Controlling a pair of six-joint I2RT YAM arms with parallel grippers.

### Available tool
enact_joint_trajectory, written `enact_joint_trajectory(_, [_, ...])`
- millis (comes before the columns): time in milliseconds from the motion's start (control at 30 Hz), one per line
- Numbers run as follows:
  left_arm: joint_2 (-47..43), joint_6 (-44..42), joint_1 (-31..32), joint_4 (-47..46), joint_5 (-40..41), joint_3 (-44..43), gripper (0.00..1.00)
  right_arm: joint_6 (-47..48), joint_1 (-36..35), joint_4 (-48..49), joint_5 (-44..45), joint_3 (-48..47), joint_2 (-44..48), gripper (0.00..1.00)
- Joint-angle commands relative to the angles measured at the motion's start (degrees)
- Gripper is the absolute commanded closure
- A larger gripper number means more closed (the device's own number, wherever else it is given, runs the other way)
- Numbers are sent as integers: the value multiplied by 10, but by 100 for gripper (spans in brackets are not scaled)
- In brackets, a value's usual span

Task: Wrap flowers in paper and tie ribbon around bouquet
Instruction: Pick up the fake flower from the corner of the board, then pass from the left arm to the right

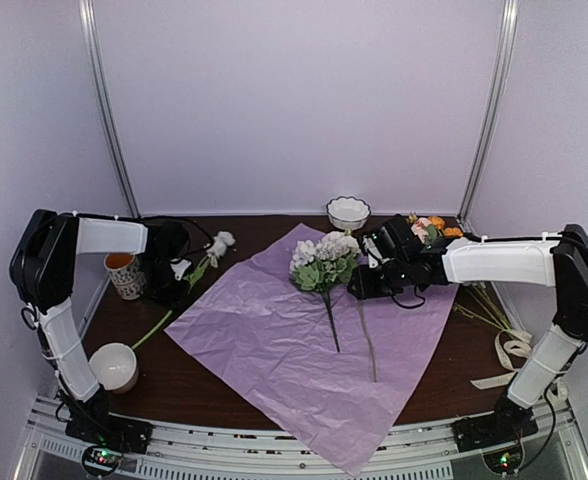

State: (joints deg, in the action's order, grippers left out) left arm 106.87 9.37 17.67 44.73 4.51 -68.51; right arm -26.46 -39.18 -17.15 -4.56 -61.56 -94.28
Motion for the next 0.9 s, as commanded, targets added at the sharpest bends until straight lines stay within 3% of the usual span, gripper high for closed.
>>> enact_joint_trajectory(0, [-64,21,-3,8,70,-28,100,7,1,-8,-4,3,28,56])
enact_joint_trajectory(200, [-186,40,6,-52,64,-37,100,17,-5,-17,-4,-7,56,56])
enact_joint_trajectory(533, [-388,-15,62,-281,34,18,100,98,-84,17,-42,-52,90,55])
enact_joint_trajectory(600, [-433,-2,83,-367,-25,53,100,134,-113,50,-78,-55,100,55])
enact_joint_trajectory(733, [-455,139,106,-535,-202,105,100,165,-164,152,-151,-54,114,49])
enact_joint_trajectory(867, [-415,220,188,-676,-264,117,100,157,-197,203,-156,-83,94,37])
